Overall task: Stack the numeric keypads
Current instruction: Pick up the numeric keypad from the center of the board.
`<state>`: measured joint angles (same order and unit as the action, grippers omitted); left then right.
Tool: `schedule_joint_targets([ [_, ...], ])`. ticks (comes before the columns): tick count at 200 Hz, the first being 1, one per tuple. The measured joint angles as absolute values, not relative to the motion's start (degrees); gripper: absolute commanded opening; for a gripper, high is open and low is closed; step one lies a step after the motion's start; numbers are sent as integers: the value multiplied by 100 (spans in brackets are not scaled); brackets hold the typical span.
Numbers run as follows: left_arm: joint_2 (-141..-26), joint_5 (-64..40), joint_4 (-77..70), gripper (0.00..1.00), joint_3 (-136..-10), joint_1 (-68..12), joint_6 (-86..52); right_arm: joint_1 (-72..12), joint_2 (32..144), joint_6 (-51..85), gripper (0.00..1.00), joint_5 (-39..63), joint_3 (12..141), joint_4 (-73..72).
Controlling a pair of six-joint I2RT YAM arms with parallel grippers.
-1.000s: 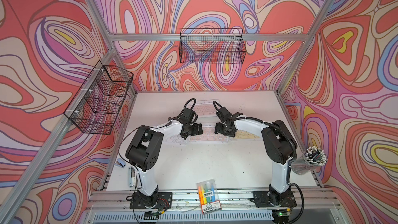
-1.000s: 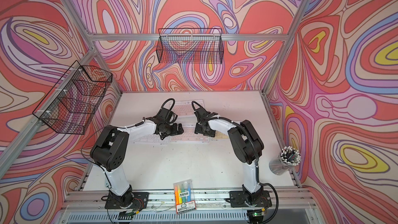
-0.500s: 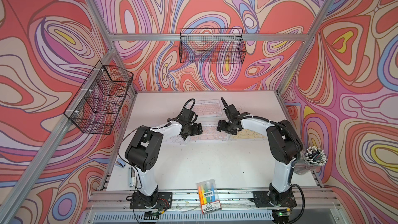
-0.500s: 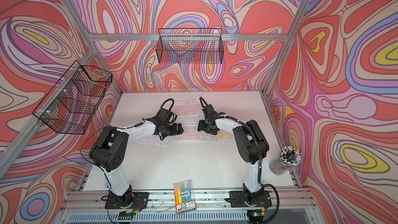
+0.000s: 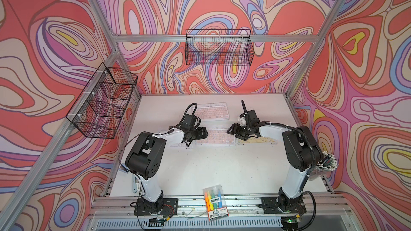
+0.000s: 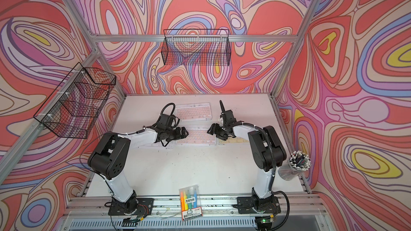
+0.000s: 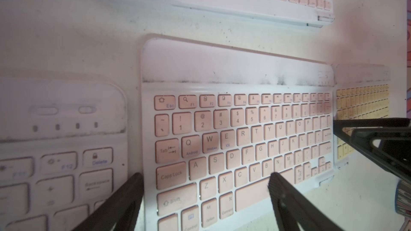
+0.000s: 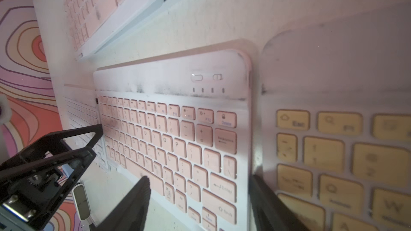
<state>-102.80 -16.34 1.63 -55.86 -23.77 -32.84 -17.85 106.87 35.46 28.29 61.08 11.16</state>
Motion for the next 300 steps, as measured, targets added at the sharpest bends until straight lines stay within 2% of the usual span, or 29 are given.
schedule_joint_targets([
  [48, -10175, -1732, -449, 90, -5236, -2272, -3387, -1619, 10630, 3892, 65, 3262, 5771, 585],
  [86, -10123, -1774, -676, 89, -5083, -2198, -3439, -1594, 10619, 4073, 54, 3430, 5605, 401],
  [127, -10121, -1791, -823, 88, -5019, -2126, -3463, -1575, 10619, 4230, 49, 3577, 5454, 198],
  [246, -10090, -1796, -880, 88, -4960, -2082, -3476, -1500, 10217, 4550, 48, 3948, 5033, -316],
  [300, -10053, -1796, -908, 87, -4906, -2025, -3500, -1468, 10167, 4888, 47, 4075, 4864, -1100],
])
